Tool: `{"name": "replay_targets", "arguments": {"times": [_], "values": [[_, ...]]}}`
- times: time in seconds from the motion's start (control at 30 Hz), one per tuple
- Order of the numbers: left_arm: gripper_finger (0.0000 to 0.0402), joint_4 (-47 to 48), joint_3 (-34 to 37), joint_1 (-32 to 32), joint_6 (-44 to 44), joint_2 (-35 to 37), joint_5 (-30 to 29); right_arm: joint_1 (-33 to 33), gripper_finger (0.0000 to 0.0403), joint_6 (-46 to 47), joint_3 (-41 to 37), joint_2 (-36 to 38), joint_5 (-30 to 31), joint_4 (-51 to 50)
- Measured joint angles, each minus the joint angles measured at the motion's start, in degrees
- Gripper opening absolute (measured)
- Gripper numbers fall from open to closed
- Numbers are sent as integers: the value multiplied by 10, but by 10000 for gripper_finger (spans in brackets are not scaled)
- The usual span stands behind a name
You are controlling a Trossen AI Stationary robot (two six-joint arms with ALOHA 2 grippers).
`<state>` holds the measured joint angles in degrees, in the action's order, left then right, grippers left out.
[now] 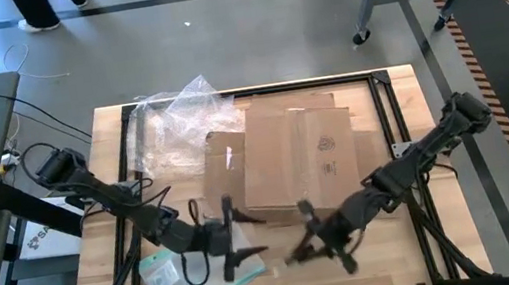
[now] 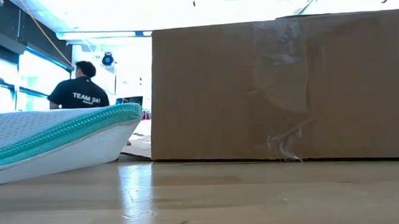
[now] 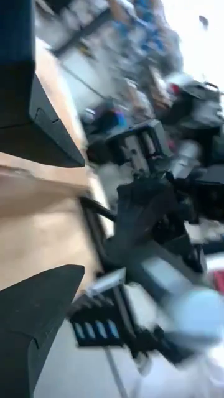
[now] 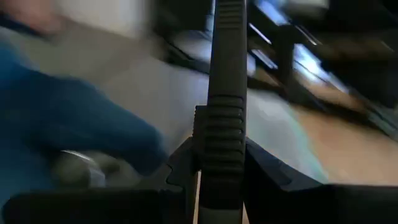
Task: Unpack boxes
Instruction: Break down cardboard box until it is fully flat
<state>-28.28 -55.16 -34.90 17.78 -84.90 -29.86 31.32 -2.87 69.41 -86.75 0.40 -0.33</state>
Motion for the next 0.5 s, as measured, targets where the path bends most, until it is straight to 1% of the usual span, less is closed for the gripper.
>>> {"name": "replay_targets", "arguments": {"times": [0.07,0.17,0.23,0.27,0.3,0.4,0.5], "values": [[252,-58,0,-5,36,-6,43,-6,73,-7,0,-7,-44,55],[252,-152,0,-16,105,-19,105,-23,73,-19,0,-20,-81,122],[252,-194,-2,-22,142,-28,141,-40,73,-17,0,-30,-112,154],[252,-197,-7,-22,155,-32,156,-49,73,-10,0,-35,-128,165],[252,-197,-14,-23,161,-36,163,-58,73,-1,0,-41,-143,173],[252,-182,-35,-18,154,-49,144,-84,73,31,0,-58,-202,187],[252,-153,-51,-10,145,-52,140,-102,73,57,0,-78,-259,207]]}}
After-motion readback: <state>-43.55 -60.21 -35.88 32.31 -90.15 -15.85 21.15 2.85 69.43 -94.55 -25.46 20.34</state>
